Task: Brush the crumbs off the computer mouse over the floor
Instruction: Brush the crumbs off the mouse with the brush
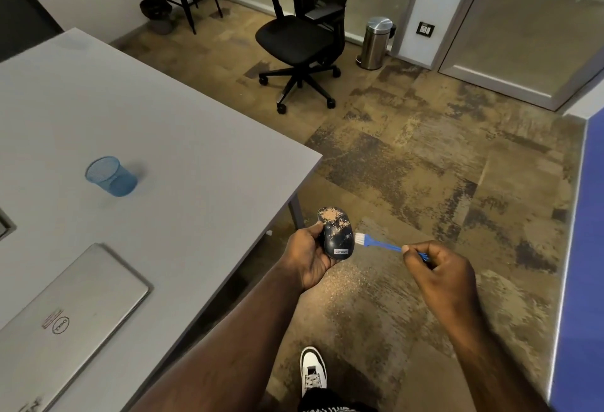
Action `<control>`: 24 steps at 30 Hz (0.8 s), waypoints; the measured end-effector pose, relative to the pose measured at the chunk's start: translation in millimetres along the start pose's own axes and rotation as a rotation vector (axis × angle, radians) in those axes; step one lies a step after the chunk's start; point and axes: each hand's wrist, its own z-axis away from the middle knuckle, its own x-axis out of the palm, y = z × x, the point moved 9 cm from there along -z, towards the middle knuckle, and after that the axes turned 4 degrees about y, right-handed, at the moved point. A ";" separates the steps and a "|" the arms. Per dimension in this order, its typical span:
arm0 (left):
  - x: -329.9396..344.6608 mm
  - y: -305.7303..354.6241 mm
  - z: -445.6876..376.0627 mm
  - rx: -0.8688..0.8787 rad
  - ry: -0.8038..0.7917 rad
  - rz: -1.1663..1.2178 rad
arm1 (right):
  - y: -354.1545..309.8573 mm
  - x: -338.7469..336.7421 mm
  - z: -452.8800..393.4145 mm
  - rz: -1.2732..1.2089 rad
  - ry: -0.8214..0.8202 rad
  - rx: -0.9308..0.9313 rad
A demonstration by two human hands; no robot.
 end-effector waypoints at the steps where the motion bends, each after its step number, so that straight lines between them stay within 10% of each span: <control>1: 1.1 0.1 0.7 0.002 0.000 0.000 | -3.5 5.9 3.2 -0.021 -0.049 -0.016; 24: 5.1 -1.0 9.4 0.007 0.010 -0.061 | -5.8 13.8 -7.1 0.046 -0.031 0.012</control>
